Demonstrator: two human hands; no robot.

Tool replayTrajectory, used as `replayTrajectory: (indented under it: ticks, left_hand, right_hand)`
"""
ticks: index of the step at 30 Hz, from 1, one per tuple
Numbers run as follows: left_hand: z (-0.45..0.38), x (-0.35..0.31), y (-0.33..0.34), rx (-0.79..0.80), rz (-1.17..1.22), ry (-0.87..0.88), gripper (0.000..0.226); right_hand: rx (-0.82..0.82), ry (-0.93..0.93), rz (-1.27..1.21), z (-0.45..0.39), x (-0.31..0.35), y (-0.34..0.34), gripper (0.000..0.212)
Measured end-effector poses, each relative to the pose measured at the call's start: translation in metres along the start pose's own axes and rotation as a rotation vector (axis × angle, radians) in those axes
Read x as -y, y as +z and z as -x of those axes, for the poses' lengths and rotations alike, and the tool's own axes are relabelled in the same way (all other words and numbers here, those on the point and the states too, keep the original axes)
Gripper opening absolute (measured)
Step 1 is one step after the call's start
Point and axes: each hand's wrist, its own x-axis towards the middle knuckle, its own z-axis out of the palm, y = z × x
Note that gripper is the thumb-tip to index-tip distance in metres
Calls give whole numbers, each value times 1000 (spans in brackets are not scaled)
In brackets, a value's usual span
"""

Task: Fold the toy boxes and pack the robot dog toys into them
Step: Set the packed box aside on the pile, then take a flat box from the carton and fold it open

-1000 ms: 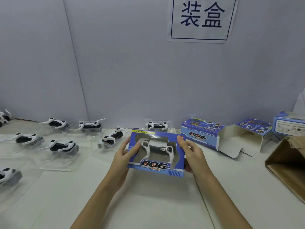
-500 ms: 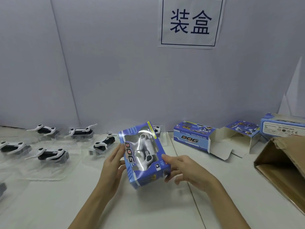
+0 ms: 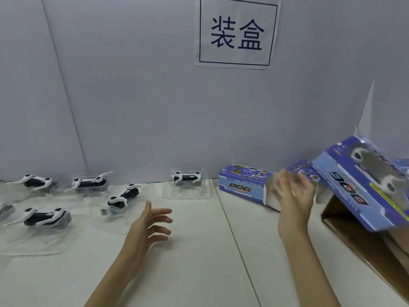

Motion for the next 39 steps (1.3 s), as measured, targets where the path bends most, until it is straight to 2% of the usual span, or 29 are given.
replayTrajectory:
  ticks: [2, 4, 5, 7, 9, 14, 16, 18, 21, 25, 27, 29, 31, 34, 37, 39]
  left_hand:
    - [0, 1, 1, 22, -20, 0, 67]
    - [1, 2, 2, 40, -40, 8, 68]
    - [2, 2, 3, 45, -46, 10, 69]
    - [3, 3, 3, 53, -53, 12, 69]
    - [4, 2, 4, 61, -63, 13, 69]
    - [5, 3, 7, 78, -88, -2, 70]
    - [5, 4, 8, 83, -97, -4, 70]
    - [5, 5, 10, 90, -111, -9, 69]
    - [8, 5, 14, 84, -146, 17, 60]
    - [13, 3, 18, 25, -240, 145, 37]
    - [14, 2, 21, -14, -261, 166, 27]
    - [15, 1, 23, -26, -201, 118, 31]
    - [15, 0, 22, -14, -138, 57, 47]
    - [15, 0, 18, 83, -188, 33, 57]
    - [16, 2, 21, 237, -104, -5, 53]
    - [16, -1, 21, 248, 31, -4, 66]
  right_hand:
    - [-6, 47, 239, -5, -14, -7, 28]
    - [14, 62, 448, -6, -32, -11, 12]
    - [31, 50, 561, -5, -39, -12, 8]
    - [97, -19, 799, -2, -51, -13, 16]
    - [177, -73, 931, -3, -61, -15, 20]
    - [325, -8, 905, -13, -82, -23, 36]
    - [325, 23, 891, -15, -88, -24, 44]
    - [274, -8, 884, -13, -89, -23, 44]
    - [184, -249, 881, -6, -79, -14, 33]
    - [113, -647, 837, 7, -54, 1, 17]
    - [120, -750, 759, 16, -44, 6, 6]
    - [153, -657, 602, 30, -38, 12, 22]
    - [190, -479, 441, 45, -34, 20, 35]
    - [300, -205, 247, 58, -37, 30, 48]
    - [497, 36, 229, 70, -45, 35, 36]
    - [577, 118, 266, 76, -49, 37, 34]
